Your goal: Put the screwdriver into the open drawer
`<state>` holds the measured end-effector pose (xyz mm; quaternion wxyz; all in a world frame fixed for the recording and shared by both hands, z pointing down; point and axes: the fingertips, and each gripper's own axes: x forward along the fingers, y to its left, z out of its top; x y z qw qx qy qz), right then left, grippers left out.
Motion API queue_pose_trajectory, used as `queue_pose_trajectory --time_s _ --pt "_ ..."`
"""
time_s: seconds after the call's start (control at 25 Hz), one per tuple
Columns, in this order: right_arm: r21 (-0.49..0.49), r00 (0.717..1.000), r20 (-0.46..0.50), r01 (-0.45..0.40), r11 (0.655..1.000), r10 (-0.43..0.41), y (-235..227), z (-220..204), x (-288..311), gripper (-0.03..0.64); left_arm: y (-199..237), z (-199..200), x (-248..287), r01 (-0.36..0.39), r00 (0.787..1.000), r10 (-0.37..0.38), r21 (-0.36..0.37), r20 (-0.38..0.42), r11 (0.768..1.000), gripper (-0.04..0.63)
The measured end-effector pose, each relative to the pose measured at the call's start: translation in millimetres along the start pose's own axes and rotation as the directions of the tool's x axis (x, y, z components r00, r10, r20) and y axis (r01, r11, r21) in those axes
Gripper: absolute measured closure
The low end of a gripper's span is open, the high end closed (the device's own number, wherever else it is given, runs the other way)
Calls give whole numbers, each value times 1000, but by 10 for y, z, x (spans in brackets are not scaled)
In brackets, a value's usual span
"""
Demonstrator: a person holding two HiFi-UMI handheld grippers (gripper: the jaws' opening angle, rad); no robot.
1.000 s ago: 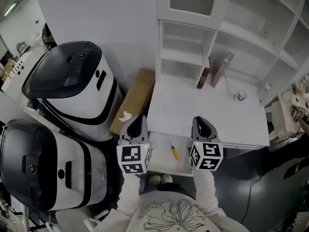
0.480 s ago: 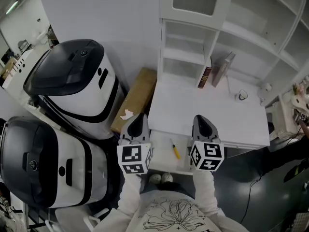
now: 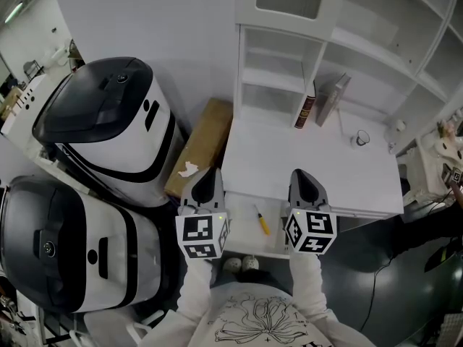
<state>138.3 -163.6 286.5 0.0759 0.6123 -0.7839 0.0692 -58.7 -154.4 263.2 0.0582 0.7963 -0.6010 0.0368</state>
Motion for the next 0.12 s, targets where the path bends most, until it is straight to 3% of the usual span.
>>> queue_pose_trajectory --time_s 0.12 --pt "-2 1000 4 1 1000 -1 -5 19 14 609 -6 11 15 5 1000 -5 2 1 1000 586"
